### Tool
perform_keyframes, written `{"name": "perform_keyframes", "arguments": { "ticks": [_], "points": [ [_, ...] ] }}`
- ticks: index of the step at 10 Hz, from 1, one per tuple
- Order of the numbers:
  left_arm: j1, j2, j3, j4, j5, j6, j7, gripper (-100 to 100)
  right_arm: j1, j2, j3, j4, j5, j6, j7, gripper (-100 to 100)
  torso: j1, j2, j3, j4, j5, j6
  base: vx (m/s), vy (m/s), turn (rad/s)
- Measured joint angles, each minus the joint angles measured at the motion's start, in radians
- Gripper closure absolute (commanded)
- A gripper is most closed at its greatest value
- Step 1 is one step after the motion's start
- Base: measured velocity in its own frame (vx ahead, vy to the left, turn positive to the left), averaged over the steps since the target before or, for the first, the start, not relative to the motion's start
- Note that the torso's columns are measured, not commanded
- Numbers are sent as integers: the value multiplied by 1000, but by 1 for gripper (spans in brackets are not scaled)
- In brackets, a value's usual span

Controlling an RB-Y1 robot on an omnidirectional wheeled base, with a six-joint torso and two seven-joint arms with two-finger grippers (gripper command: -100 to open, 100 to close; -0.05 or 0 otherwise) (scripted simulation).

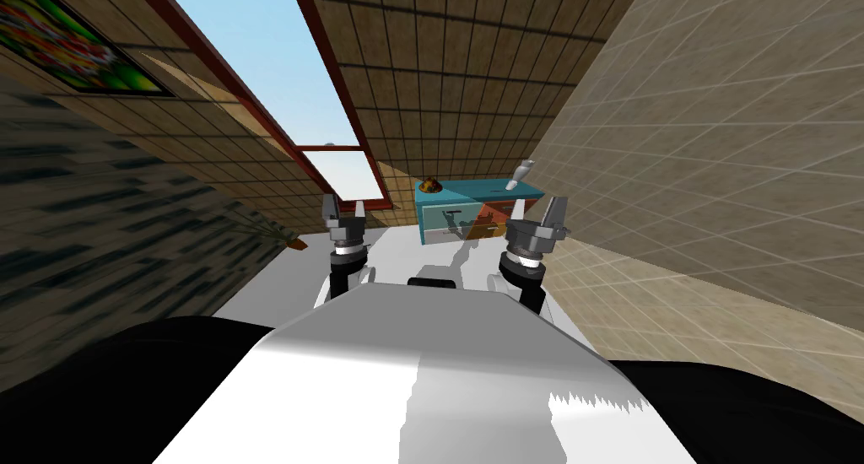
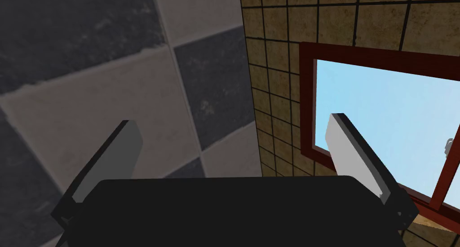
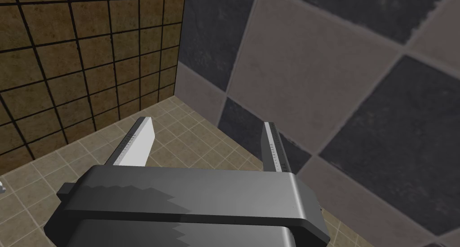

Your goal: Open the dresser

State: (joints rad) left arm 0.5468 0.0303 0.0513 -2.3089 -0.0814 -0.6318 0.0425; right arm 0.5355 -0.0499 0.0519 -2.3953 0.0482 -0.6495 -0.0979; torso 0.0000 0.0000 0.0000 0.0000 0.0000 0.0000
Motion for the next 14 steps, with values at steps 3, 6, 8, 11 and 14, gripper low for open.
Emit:
{"name": "perform_keyframes", "arguments": {
  "ticks": [3, 6, 8, 11, 14],
  "points": [
    [0, 0, 0, 0, 0, 0, 0, 0, 0, 0, 0, 0, 0, 0, 0, 0, 0, 175, -351, 176, 0, 0, 0, 0, 0],
    [0, 0, 0, 0, 0, 0, 0, 0, 0, 0, 0, 0, 0, 0, 0, 0, 0, 396, -792, 396, 0, 0, 0, 0, 0],
    [0, 0, 0, 0, 0, 0, 0, 0, 0, 0, 0, 0, 0, 0, 0, 0, 0, 544, -1087, 544, 0, 0, 0, 0, 0],
    [0, 0, 0, 0, 0, 0, 0, 0, -6, -16, -6, 9, 4, 2, 17, -100, 0, 724, -1452, 724, 0, 0, 27, 7, -5],
    [0, 0, 0, 0, 0, 0, 0, 0, -23, -43, -8, 47, 24, -2, 95, -100, 0, 738, -1476, 738, 0, 0, 46, 18, -5]
  ]
}}
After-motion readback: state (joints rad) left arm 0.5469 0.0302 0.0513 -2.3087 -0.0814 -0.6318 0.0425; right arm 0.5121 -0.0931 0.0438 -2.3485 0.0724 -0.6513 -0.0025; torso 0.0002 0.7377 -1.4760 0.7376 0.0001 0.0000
